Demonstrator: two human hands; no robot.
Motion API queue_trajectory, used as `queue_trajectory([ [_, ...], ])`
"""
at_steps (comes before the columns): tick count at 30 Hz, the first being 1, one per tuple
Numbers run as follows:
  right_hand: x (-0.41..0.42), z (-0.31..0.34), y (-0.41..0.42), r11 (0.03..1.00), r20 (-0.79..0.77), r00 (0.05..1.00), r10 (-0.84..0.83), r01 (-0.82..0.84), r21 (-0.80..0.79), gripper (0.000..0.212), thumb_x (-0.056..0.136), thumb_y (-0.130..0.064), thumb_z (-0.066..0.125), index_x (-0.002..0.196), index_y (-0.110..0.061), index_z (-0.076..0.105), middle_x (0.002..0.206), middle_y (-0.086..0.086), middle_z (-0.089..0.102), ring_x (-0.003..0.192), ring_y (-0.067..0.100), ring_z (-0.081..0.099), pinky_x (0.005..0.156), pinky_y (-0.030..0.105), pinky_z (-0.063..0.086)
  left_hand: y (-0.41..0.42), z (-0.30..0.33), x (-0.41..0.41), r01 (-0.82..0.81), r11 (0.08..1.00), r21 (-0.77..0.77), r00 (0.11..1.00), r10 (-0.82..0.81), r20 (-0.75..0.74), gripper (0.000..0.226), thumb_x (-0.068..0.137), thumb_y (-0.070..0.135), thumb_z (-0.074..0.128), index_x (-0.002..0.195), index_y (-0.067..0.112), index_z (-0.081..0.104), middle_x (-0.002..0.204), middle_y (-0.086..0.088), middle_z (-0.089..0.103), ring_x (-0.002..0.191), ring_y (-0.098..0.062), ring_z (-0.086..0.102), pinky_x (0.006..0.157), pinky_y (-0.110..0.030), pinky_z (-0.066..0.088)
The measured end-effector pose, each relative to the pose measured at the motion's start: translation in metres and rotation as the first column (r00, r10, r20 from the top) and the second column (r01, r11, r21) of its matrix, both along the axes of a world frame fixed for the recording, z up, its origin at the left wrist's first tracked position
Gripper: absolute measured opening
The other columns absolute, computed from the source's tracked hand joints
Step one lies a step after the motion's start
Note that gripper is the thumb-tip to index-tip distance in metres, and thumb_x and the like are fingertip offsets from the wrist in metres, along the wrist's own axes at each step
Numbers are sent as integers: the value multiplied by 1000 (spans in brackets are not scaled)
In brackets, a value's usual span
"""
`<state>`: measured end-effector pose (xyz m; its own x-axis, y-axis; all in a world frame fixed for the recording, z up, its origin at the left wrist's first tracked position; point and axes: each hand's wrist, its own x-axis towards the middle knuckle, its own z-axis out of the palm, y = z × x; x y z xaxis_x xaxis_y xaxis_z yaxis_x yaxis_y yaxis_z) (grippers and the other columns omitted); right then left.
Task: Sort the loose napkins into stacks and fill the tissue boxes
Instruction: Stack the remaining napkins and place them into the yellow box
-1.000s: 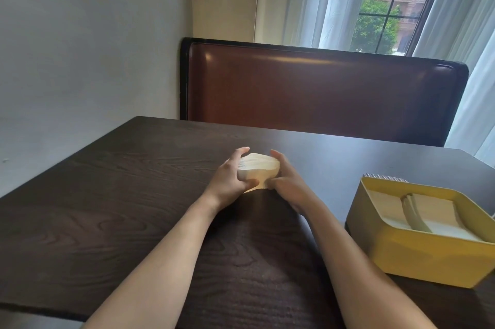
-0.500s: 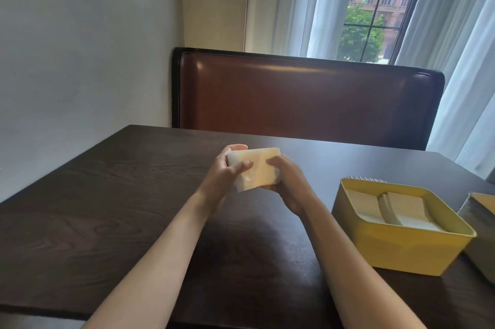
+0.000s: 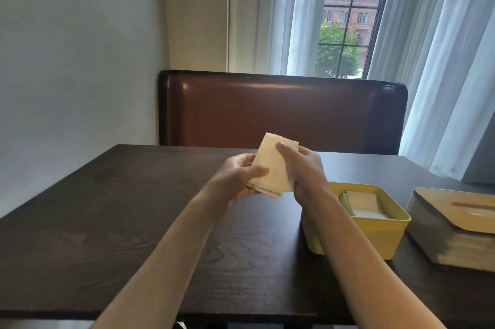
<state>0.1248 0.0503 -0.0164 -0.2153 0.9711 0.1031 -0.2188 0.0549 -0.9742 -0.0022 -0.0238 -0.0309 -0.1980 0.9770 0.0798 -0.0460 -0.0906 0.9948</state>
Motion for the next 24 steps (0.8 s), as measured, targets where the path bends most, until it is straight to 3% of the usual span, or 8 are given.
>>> queue_trajectory([
  [5,17,4,-9,998,-2,1000,31,-31,-60,25,102,-19,47,124,-9,51,96,6,64,78,19,64,50,26,50,8,8,43,-60,997,-40,997,62,44,28,101,11,44,120,-2,60,112,-24,69,97,-34,69,81,-46,59],
  [7,24,4,-14,998,-3,1000,22,-22,-64,28,101,-19,45,128,-10,47,104,11,63,82,25,66,54,30,54,13,1,57,-73,996,-52,997,74,29,32,101,24,47,120,2,61,111,-22,71,97,-34,71,81,-47,61],
  [9,30,3,-15,998,4,1000,10,-9,-58,35,100,-21,46,133,-10,43,114,15,62,92,31,67,62,36,57,17,-3,67,-128,991,-31,992,128,-20,31,103,28,46,116,6,62,105,-16,72,91,-30,72,69,-39,60],
  [11,37,2,-17,999,73,997,14,-10,-52,37,100,-23,46,134,-8,45,117,14,62,96,29,66,60,33,55,24,-5,74,-258,966,6,966,258,-13,26,105,26,43,112,9,61,99,-11,70,86,-25,68,63,-32,53],
  [13,43,0,-21,997,126,990,58,-51,-56,36,102,-23,44,132,-5,49,118,15,64,97,27,65,58,29,52,31,-3,84,-348,938,15,937,347,31,24,106,26,42,116,11,58,101,-9,68,89,-25,67,68,-34,52],
  [17,64,0,-24,995,170,981,92,-95,13,22,104,-17,41,117,-7,56,94,6,66,77,15,63,51,19,49,40,0,105,-308,950,-49,951,308,2,30,106,32,38,123,12,51,108,-9,65,89,-21,64,64,-31,48],
  [22,100,13,-6,996,309,948,77,-90,27,12,101,-15,49,106,-12,60,96,5,65,88,19,64,83,35,55,48,6,111,-222,975,-1,969,221,-112,28,105,23,42,127,10,54,109,-8,66,96,-21,65,64,-27,49],
  [24,112,18,4,996,335,939,83,-84,-12,5,100,-18,55,101,-15,58,99,5,63,91,20,65,81,33,57,51,10,115,-182,983,14,970,182,-164,27,106,24,43,126,11,55,111,-7,67,97,-19,65,64,-23,49],
])
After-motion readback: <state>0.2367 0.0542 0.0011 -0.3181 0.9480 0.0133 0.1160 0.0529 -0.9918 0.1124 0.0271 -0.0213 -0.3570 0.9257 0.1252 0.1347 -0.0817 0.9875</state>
